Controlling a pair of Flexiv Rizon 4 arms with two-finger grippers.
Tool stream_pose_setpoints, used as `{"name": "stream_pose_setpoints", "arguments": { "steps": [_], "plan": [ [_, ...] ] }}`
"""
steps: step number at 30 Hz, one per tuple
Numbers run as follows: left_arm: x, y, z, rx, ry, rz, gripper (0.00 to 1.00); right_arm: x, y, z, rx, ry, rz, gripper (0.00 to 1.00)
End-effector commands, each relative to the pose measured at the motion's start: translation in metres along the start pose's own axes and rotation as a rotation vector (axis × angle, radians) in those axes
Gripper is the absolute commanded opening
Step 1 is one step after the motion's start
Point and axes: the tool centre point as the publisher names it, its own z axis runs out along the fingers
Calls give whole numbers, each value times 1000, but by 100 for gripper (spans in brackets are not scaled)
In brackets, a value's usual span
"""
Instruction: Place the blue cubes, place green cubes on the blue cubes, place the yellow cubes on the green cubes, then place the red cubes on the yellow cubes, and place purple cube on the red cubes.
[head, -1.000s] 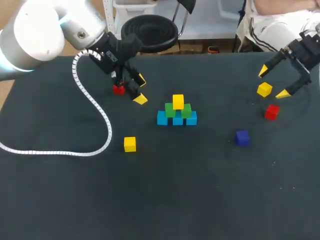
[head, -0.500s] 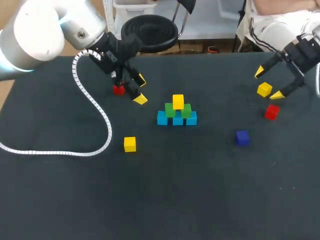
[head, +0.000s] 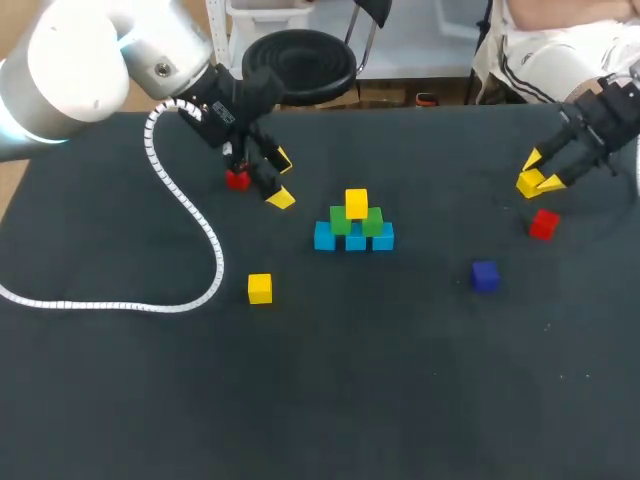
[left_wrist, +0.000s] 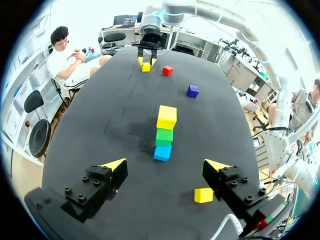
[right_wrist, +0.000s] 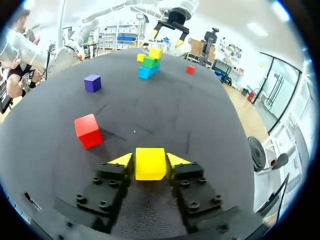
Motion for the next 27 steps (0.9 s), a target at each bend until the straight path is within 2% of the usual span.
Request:
{"name": "stream_pose_setpoints", "arguments": {
  "steps": [1,7,13,14,18,27],
  "plan": [
    [1,0,0,0,-1,2,100,-9,-4,-9,-406,-89,-12,0],
    [1,0,0,0,-1,2,100,-43,-6,-6,-314,-79,24,0],
    [1,0,0,0,-1,2,100,-73,-9,18,-253,-69,99,0],
    [1,0,0,0,-1,2,100,-76,-9,23,-245,-46,112,0],
    [1,0,0,0,-1,2,100,-80,-12,37,-199,0,187,0],
    [1,0,0,0,-1,2,100,-83,-8,61,-106,-19,293,0]
  ]
}}
